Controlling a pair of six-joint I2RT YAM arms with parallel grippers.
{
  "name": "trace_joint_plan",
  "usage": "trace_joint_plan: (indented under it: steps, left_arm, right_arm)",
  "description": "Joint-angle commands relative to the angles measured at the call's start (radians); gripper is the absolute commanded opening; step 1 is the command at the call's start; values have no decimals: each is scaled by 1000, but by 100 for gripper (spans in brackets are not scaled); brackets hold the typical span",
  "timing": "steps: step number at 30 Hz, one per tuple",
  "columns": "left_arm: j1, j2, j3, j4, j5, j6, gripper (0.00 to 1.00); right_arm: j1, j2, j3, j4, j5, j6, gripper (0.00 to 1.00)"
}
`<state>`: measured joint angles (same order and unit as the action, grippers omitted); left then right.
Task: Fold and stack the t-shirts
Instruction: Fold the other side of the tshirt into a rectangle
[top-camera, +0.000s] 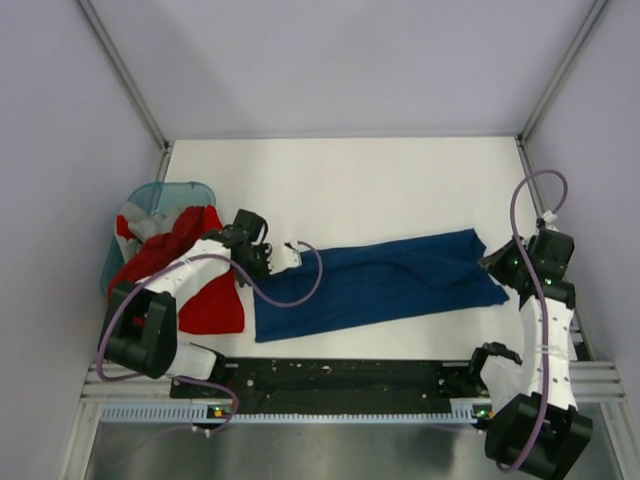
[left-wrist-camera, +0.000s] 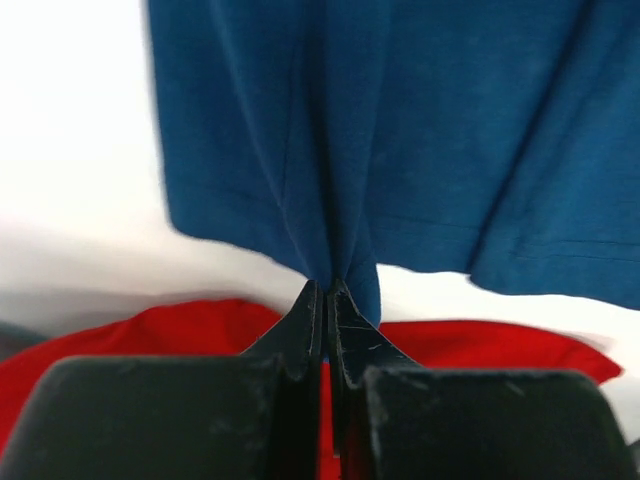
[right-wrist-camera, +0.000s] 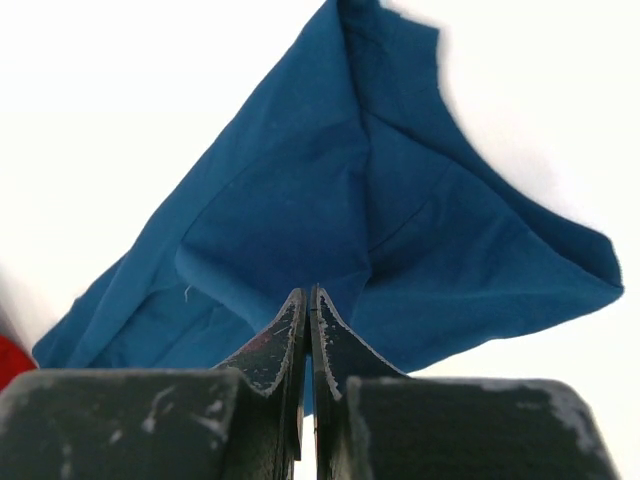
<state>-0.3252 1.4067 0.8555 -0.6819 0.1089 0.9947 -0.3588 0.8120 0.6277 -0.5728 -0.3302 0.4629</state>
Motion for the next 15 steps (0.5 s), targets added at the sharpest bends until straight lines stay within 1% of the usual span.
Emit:
trace_joint_plan:
  steps: [1,3,6,12,15]
  left_arm:
    - [-61,-23,-53,-44,31,-10,0]
    - [-75,-18,-68,-24,9,-16,0]
    - [-74,-15,-53,-7,-23,-25,0]
    - [-74,-6,-3,-14,-75,-19,0]
    - [-74,11,-16,-22,-75,-11,0]
  right_arm:
    - [-58,10,18,21,25,-32,0]
    - [-95,19,39,24,13,-43,0]
    - [-150,35,81,24,-12,-53,0]
    - [-157,70,121,71,-75,-10,0]
    - [-157,70,110,71,-81,-10,0]
